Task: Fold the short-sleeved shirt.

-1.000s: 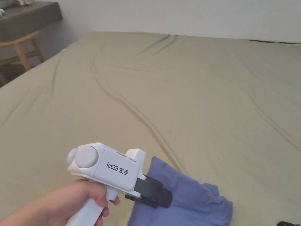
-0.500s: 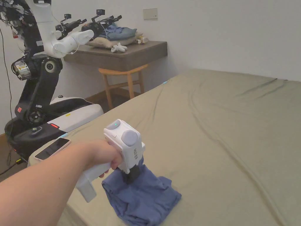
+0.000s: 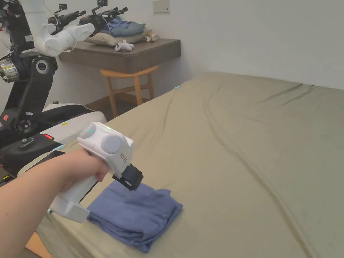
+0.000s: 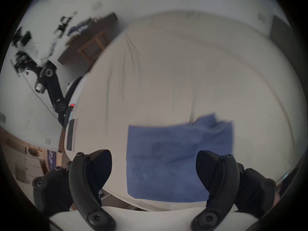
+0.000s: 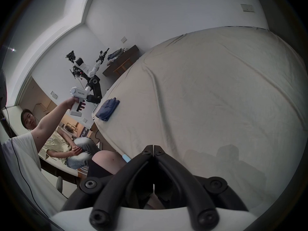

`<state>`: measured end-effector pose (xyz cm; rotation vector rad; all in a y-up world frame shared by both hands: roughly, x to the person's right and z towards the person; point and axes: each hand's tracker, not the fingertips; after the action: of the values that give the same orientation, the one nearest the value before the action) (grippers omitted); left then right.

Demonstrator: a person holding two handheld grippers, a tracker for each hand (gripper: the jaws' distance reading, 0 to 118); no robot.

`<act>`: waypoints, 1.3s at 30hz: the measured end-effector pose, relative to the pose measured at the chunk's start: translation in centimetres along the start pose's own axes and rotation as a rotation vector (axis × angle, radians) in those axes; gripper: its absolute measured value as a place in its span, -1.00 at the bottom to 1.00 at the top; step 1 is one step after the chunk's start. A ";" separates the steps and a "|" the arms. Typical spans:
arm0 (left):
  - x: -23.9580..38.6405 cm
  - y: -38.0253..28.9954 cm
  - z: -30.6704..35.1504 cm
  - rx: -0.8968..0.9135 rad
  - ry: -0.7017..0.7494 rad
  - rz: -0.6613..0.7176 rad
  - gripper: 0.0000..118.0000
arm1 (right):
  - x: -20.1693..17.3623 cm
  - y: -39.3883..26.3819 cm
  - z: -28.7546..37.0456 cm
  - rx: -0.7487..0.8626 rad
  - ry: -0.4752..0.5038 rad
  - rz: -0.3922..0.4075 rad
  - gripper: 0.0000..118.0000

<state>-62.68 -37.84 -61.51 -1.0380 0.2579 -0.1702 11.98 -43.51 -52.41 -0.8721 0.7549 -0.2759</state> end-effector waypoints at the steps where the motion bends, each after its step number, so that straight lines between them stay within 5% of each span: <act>1: 0.4 -0.2 1.3 0.037 0.016 0.046 0.72 | 0.0 0.0 0.3 0.007 0.004 0.005 -1.00; 3: 2.1 -0.6 4.6 0.081 -0.015 0.133 0.50 | 0.1 0.1 1.1 0.026 0.004 0.020 -1.00; 4: 3.2 -1.0 5.9 0.137 -0.040 0.150 0.12 | 0.2 0.2 1.5 0.036 -0.004 0.033 -1.00; 5: 4.8 -1.5 7.8 0.191 -0.076 0.150 -0.47 | 0.3 0.4 2.1 0.050 -0.016 0.052 -1.00; 8: 11.6 -3.2 12.8 0.387 -0.012 0.078 -0.97 | 0.2 1.2 4.3 0.113 -0.073 0.106 -1.00; 12: 21.0 -4.5 19.9 0.668 -0.120 0.089 -1.00 | 0.0 3.3 7.3 0.187 -0.232 0.207 -1.00; 15: 27.1 -3.8 23.1 0.713 -0.237 0.076 -1.00 | -0.5 4.8 9.5 0.267 -0.362 0.262 -1.00; 23: 39.9 -5.6 27.3 1.007 -0.200 0.025 -1.00 | -3.3 4.6 12.6 0.619 -0.835 0.419 -1.00; 26: 41.5 -7.6 27.1 0.976 -0.309 0.106 -1.00 | -3.3 3.1 13.8 0.747 -0.815 0.330 -1.00; 30: 42.6 -10.1 25.9 0.965 -0.292 0.113 -1.00 | -3.1 1.0 14.2 0.797 -0.877 0.421 -1.00; 35: 42.9 -11.1 25.1 0.946 -0.277 0.135 -1.00 | -2.1 -1.0 13.0 0.752 -0.857 0.335 -1.00; 37: 42.6 -11.3 25.2 0.954 -0.278 0.163 -1.00 | -2.1 -1.5 12.6 0.766 -0.867 0.419 -1.00; 38: 42.6 -11.6 25.3 0.980 -0.277 0.180 -1.00 | -1.8 -2.0 12.1 0.753 -0.867 0.374 -1.00; 39: 42.7 -11.8 25.2 0.985 -0.260 0.171 -1.00 | -2.1 -2.1 12.2 0.776 -0.907 0.455 -1.00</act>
<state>-14.67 -33.95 -44.72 -0.0520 0.0050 0.0065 19.12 -36.57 -44.81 -0.0181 -0.0508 0.2337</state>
